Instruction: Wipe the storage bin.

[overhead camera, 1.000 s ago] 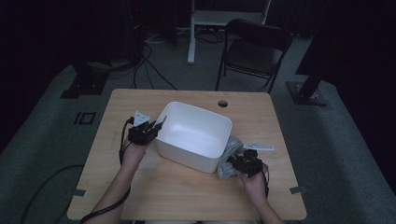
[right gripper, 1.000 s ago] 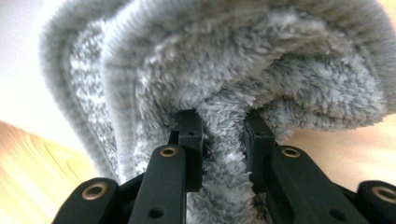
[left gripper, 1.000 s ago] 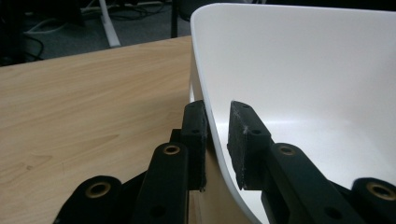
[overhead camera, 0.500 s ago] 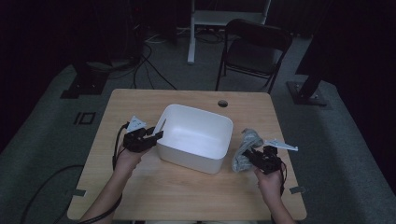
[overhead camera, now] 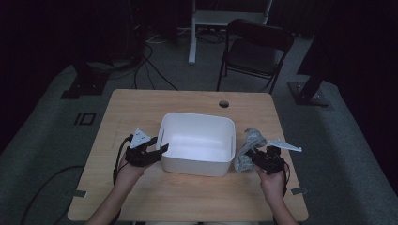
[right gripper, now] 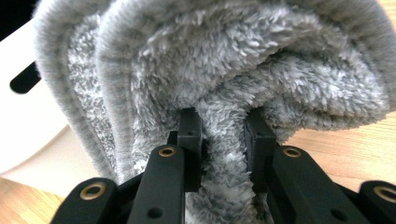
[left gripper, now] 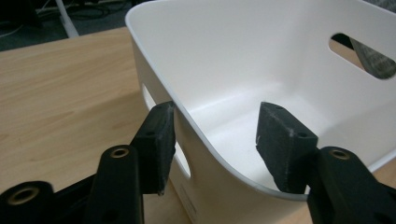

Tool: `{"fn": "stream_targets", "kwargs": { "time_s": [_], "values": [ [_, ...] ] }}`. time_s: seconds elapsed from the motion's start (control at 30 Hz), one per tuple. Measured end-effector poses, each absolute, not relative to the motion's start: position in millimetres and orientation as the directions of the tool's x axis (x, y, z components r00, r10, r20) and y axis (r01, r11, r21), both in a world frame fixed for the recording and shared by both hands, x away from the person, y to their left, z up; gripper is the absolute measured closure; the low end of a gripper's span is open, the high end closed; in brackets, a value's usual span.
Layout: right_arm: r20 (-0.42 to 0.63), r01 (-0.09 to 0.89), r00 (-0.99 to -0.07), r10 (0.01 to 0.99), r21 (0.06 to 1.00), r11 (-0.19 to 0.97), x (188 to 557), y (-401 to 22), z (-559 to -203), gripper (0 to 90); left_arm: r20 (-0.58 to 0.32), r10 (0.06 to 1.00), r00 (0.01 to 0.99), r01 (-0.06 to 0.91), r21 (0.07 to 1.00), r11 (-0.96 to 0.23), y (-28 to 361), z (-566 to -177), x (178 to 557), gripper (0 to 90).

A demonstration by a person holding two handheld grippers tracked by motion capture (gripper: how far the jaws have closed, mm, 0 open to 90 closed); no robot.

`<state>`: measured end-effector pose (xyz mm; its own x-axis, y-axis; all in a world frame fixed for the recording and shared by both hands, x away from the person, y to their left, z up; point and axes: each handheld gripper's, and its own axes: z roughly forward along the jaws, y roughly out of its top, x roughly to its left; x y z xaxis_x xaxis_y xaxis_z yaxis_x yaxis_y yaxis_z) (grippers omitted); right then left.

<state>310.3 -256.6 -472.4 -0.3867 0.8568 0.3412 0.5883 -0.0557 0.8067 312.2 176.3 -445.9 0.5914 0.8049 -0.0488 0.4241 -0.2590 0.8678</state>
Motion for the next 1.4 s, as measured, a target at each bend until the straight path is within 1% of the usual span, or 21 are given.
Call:
{"fn": "stream_targets", "kwargs": {
  "time_s": [0.03,0.1,0.2,0.43,0.5,0.57,0.6,0.63,0.67,0.7,0.73,0.83,0.87,0.93,0.97,1.0,1.07,1.2,1.3,1.37,1.4],
  "values": [
    [0.342,0.588,-0.387,0.856,0.807,-0.056,310,-257,-472,73.3,-0.049,0.805,0.591,0.424,0.868,-0.259,176,-446,312,45.7],
    [0.342,0.586,-0.386,0.857,0.808,-0.059,310,-258,-472,73.3,-0.082,0.779,0.621,0.445,0.855,-0.265,176,-442,304,43.4],
    [0.342,0.586,-0.381,0.859,0.808,-0.062,311,-260,-472,73.1,-0.102,0.758,0.644,0.455,0.848,-0.273,177,-441,298,42.8],
    [0.335,0.579,-0.375,0.864,0.812,-0.064,310,-261,-472,72.9,-0.074,0.757,0.649,0.413,0.870,-0.269,188,-434,296,41.4],
    [0.339,0.580,-0.375,0.863,0.812,-0.067,310,-262,-472,72.8,-0.062,0.756,0.652,0.392,0.881,-0.266,190,-431,300,39.4],
    [0.344,0.582,-0.372,0.862,0.810,-0.072,311,-263,-472,72.8,-0.071,0.755,0.652,0.380,0.892,-0.245,194,-427,307,38.9],
    [0.344,0.582,-0.373,0.862,0.810,-0.072,311,-263,-472,72.9,-0.068,0.744,0.665,0.348,0.909,-0.228,197,-425,316,38.5],
    [0.344,0.582,-0.373,0.862,0.810,-0.072,311,-263,-472,72.9,-0.068,0.744,0.665,0.348,0.909,-0.228,197,-425,316,38.5],
    [0.339,0.581,-0.380,0.861,0.811,-0.063,310,-263,-472,72.8,-0.085,0.725,0.683,0.327,0.924,-0.199,201,-422,328,38.5],
    [0.339,0.581,-0.380,0.861,0.811,-0.063,310,-263,-472,72.8,-0.085,0.725,0.683,0.327,0.924,-0.199,201,-422,328,38.6],
    [0.337,0.582,-0.378,0.862,0.811,-0.062,310,-264,-472,72.8,-0.073,0.717,0.693,0.305,0.931,-0.199,204,-421,343,38.6],
    [0.338,0.581,-0.376,0.863,0.811,-0.065,310,-265,-472,72.8,-0.078,0.703,0.707,0.293,0.937,-0.191,205,-421,356,39.5],
    [0.338,0.581,-0.375,0.863,0.811,-0.065,310,-266,-473,72.8,-0.059,0.701,0.711,0.281,0.937,-0.207,204,-422,370,39.7],
    [0.343,0.582,-0.371,0.863,0.810,-0.072,311,-267,-473,72.8,-0.063,0.697,0.714,0.294,0.931,-0.217,203,-425,385,39.9],
    [0.343,0.582,-0.371,0.863,0.810,-0.072,311,-267,-473,72.8,-0.063,0.697,0.714,0.294,0.931,-0.217,203,-425,385,39.9],
    [0.342,0.580,-0.371,0.863,0.811,-0.072,310,-268,-474,72.8,-0.058,0.685,0.726,0.299,0.924,-0.238,200,-429,400,39.9],
    [0.341,0.580,-0.373,0.863,0.811,-0.070,310,-268,-474,72.8,-0.057,0.690,0.722,0.314,0.915,-0.253,197,-433,409,40.0],
    [0.342,0.583,-0.374,0.862,0.810,-0.069,311,-268,-475,72.8,-0.085,0.682,0.726,0.342,0.906,-0.251,195,-439,427,40.8],
    [0.342,0.583,-0.375,0.862,0.809,-0.067,311,-267,-476,72.7,-0.095,0.651,0.753,0.328,0.912,-0.246,192,-441,434,42.6],
    [0.346,0.584,-0.375,0.860,0.808,-0.071,312,-268,-476,72.8,-0.100,0.640,0.762,0.327,0.912,-0.247,191,-442,435,45.9],
    [0.345,0.583,-0.373,0.861,0.809,-0.072,312,-268,-476,72.7,-0.080,0.627,0.775,0.312,0.911,-0.270,187,-444,439,46.3]
  ]
}}
